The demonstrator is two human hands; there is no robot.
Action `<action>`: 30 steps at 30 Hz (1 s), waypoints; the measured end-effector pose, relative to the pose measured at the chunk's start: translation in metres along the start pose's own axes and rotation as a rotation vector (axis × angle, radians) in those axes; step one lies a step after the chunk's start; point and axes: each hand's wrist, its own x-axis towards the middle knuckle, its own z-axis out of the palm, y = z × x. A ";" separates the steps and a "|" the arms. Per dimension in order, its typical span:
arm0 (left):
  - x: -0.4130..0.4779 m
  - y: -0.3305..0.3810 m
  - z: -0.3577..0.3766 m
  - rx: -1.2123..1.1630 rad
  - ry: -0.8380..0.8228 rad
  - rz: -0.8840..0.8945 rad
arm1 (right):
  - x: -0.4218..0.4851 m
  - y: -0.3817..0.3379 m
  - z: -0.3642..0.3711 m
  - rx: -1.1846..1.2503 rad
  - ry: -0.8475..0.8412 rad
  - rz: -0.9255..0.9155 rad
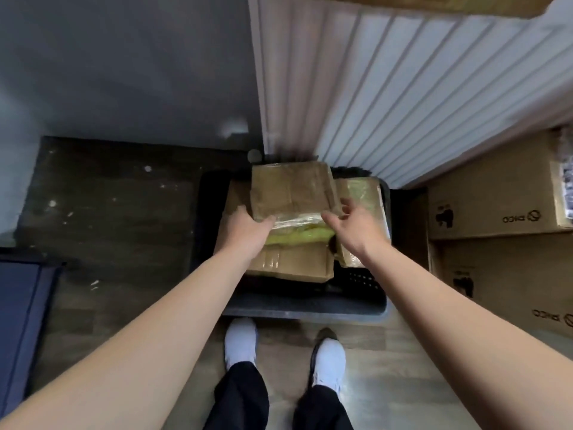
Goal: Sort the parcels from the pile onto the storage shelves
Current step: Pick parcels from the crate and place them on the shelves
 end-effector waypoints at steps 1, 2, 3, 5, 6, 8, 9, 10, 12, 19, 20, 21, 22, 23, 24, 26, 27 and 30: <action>0.009 -0.003 0.002 -0.012 -0.030 -0.005 | 0.010 0.003 0.005 -0.018 0.011 0.011; 0.016 -0.005 0.004 -0.020 -0.057 -0.005 | 0.017 0.005 0.009 -0.038 0.027 0.021; 0.021 -0.006 0.005 -0.025 -0.084 -0.001 | 0.023 0.007 0.012 -0.050 0.033 0.033; 0.028 -0.008 0.007 -0.053 -0.142 0.006 | 0.027 0.009 0.015 -0.025 -0.001 0.053; 0.030 -0.010 0.006 -0.075 -0.164 0.009 | 0.028 0.011 0.016 0.011 -0.028 0.057; 0.028 -0.014 0.001 -0.114 -0.180 0.010 | 0.023 0.012 0.014 0.105 -0.092 0.066; 0.025 -0.018 -0.003 -0.123 -0.175 0.011 | 0.019 0.012 0.013 0.148 -0.137 0.083; 0.020 -0.022 -0.007 -0.120 -0.174 0.009 | 0.013 0.010 0.012 0.156 -0.183 0.100; 0.007 -0.030 -0.017 -0.121 -0.196 -0.027 | -0.001 0.007 0.009 0.139 -0.227 0.113; -0.009 -0.039 -0.044 -0.264 -0.211 -0.168 | -0.026 -0.008 0.005 0.130 -0.269 0.109; -0.011 -0.037 -0.046 -0.343 -0.213 -0.182 | -0.027 -0.008 0.006 0.170 -0.254 0.093; -0.014 -0.035 -0.048 -0.429 -0.218 -0.212 | -0.028 -0.008 0.005 0.219 -0.245 0.079; -0.016 -0.034 -0.050 -0.506 -0.226 -0.253 | -0.029 -0.008 0.005 0.275 -0.237 0.070; -0.017 -0.033 -0.052 -0.555 -0.227 -0.296 | -0.029 -0.007 0.004 0.333 -0.231 0.070; -0.019 -0.033 -0.053 -0.579 -0.227 -0.338 | -0.029 -0.007 0.004 0.390 -0.229 0.078; -0.024 -0.034 -0.056 -0.606 -0.226 -0.372 | -0.032 -0.009 0.001 0.480 -0.248 0.106; -0.028 -0.033 -0.057 -0.616 -0.221 -0.368 | -0.035 -0.011 -0.002 0.509 -0.275 0.116; -0.034 -0.034 -0.056 -0.684 -0.252 -0.326 | -0.045 -0.018 -0.012 0.629 -0.378 0.152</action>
